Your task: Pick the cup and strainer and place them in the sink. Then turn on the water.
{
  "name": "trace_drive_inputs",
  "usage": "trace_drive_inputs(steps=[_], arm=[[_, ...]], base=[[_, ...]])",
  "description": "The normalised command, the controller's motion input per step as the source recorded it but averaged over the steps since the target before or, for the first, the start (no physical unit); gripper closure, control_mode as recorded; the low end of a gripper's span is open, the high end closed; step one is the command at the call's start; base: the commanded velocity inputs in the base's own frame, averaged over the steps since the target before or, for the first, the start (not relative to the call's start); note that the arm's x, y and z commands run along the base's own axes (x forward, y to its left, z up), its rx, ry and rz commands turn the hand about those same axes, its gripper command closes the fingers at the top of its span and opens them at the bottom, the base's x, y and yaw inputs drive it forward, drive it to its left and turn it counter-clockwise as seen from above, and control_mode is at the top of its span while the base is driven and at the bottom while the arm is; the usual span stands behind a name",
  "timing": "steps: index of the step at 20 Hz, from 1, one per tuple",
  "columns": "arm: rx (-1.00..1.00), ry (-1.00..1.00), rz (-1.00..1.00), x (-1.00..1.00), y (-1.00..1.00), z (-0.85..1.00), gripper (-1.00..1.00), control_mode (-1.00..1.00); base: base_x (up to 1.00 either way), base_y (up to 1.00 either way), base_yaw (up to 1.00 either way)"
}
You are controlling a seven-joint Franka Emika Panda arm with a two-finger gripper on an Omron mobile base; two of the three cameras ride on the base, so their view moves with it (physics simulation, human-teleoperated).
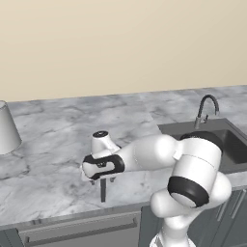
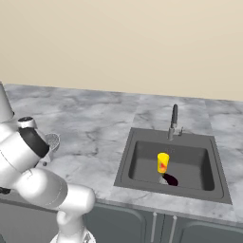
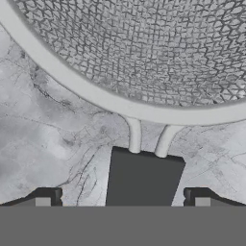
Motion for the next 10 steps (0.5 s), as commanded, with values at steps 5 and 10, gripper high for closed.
trace_drive_inputs(steps=[5, 10], arm=[[0.0, 0.0, 0.0, 0.0, 0.0, -0.08, 1.0, -1.0], [0.0, 0.0, 0.0, 0.0, 0.0, 0.0, 1.0, -1.0]], base=[[0.0, 0.0, 0.0], [0.0, 0.0, 0.0]])
